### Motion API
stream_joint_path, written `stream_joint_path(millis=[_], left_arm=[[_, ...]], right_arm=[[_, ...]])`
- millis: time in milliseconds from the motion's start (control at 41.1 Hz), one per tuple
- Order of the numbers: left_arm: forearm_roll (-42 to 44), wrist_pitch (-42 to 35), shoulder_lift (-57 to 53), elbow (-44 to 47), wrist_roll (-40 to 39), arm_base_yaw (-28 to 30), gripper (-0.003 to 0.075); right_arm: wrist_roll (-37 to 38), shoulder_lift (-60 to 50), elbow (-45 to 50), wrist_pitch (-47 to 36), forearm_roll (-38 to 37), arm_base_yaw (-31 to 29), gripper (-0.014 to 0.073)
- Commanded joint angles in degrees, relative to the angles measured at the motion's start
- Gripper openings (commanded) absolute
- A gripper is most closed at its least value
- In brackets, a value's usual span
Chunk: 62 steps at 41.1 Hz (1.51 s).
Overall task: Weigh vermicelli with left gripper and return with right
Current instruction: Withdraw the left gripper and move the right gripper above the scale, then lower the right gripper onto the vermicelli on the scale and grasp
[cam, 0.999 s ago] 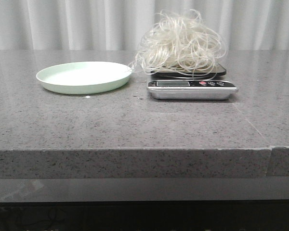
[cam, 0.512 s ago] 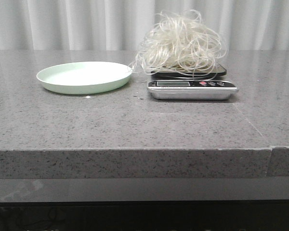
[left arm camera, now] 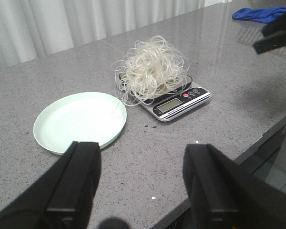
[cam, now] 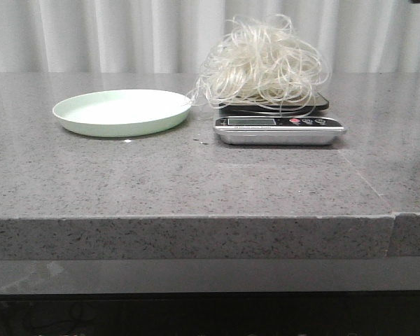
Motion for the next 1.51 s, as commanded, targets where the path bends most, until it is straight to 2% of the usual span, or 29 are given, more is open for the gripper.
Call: stream_joint_path(millis=[0, 219, 463, 828, 901, 1145, 1242, 1486], left_arm=[[-0.1, -5.0, 0.4, -1.4, -0.7, 0.1, 0.0451], [-0.1, -5.0, 0.4, -1.2, -0.7, 0.1, 0.0451], [-0.1, -5.0, 0.4, -0.9, -0.7, 0.1, 0.0451], [-0.1, -5.0, 0.4, -0.9, -0.7, 0.1, 0.0451], [-0.1, -5.0, 0.4, -0.9, -0.7, 0.1, 0.0451], [0.0, -5.1, 0.4, -0.9, -0.7, 0.1, 0.0451], [0.0, -5.1, 0.4, -0.9, -0.7, 0.1, 0.0451], [0.0, -5.1, 0.4, -0.9, -0.7, 0.1, 0.0451]], right_arm=[[-0.7, 4.5, -6.7, -3.4, 0.0, 1.7, 0.0513], [-1.7, 17.2, -18.7, -3.4, -0.1, 4.5, 0.0513], [-3.0, 30.7, -31.2, -3.3, -2.2, 4.4, 0.0513], [-3.0, 43.8, -41.1, -1.9, -3.0, 4.4, 0.0510], [-3.0, 44.8, -42.1, -0.2, -3.4, 4.4, 0.0475], [-3.0, 45.1, -42.6, 1.2, -4.4, 4.4, 0.0233], [-3.0, 45.0, -42.9, 1.5, -4.5, 4.4, 0.0198], [-3.0, 44.0, -46.7, 2.7, -4.5, 4.8, 0.0197]])
